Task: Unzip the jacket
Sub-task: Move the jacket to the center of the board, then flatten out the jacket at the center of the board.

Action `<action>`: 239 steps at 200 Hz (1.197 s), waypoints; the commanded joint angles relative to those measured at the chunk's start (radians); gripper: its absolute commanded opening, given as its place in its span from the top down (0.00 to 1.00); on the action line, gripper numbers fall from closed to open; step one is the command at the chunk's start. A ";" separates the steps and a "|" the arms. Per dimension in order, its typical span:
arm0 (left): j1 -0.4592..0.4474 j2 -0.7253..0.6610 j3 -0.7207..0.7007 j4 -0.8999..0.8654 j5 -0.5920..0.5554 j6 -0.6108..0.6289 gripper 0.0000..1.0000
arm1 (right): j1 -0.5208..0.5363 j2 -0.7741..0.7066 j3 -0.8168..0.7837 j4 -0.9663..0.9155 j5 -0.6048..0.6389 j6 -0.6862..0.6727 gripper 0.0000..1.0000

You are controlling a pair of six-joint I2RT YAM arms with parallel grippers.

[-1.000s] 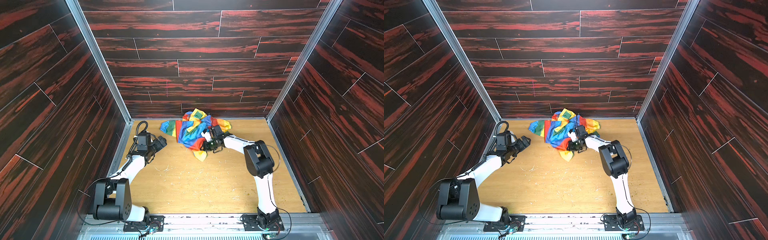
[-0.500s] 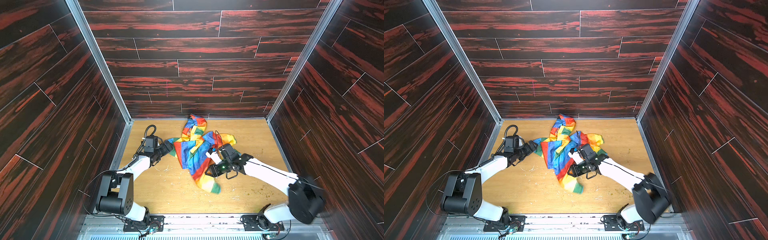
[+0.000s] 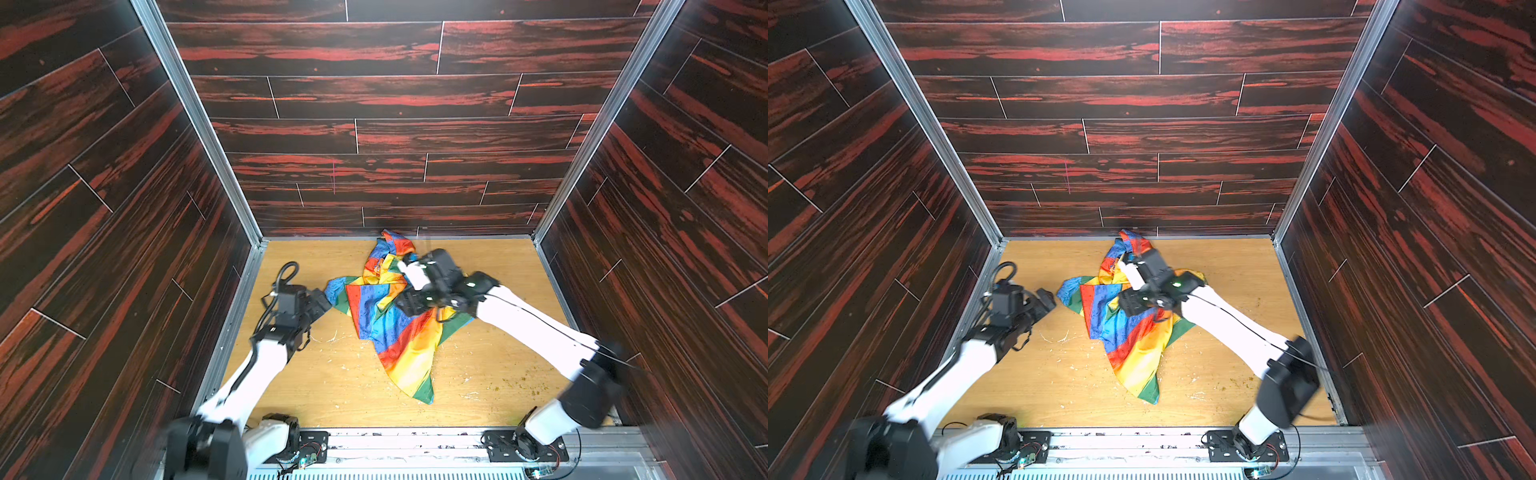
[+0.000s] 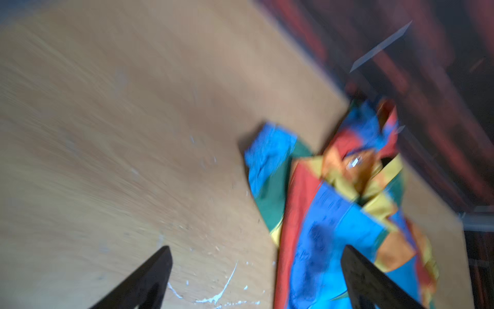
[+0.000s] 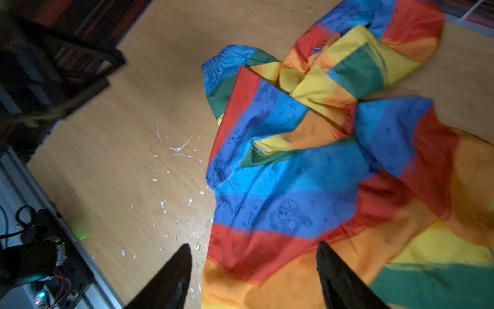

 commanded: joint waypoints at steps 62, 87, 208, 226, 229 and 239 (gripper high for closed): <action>0.004 -0.541 -0.068 -0.344 -0.381 -0.049 0.00 | 0.181 0.563 0.409 -0.090 0.056 0.086 0.16; 0.004 -0.608 -0.068 -0.390 -0.377 -0.093 0.00 | 0.181 0.676 0.542 -0.132 0.101 0.097 0.20; 0.004 -0.683 -0.056 -0.401 -0.261 -0.089 0.00 | 0.127 0.953 0.897 -0.408 0.201 0.109 0.37; 0.004 -0.679 -0.065 -0.392 -0.242 -0.089 0.00 | 0.126 0.950 0.898 -0.422 0.215 0.114 0.28; 0.004 -0.679 -0.066 -0.391 -0.240 -0.090 0.00 | 0.126 0.950 0.897 -0.422 0.212 0.114 0.28; 0.004 -0.677 -0.071 -0.385 -0.232 -0.092 0.00 | 0.124 0.954 0.902 -0.425 0.206 0.117 0.29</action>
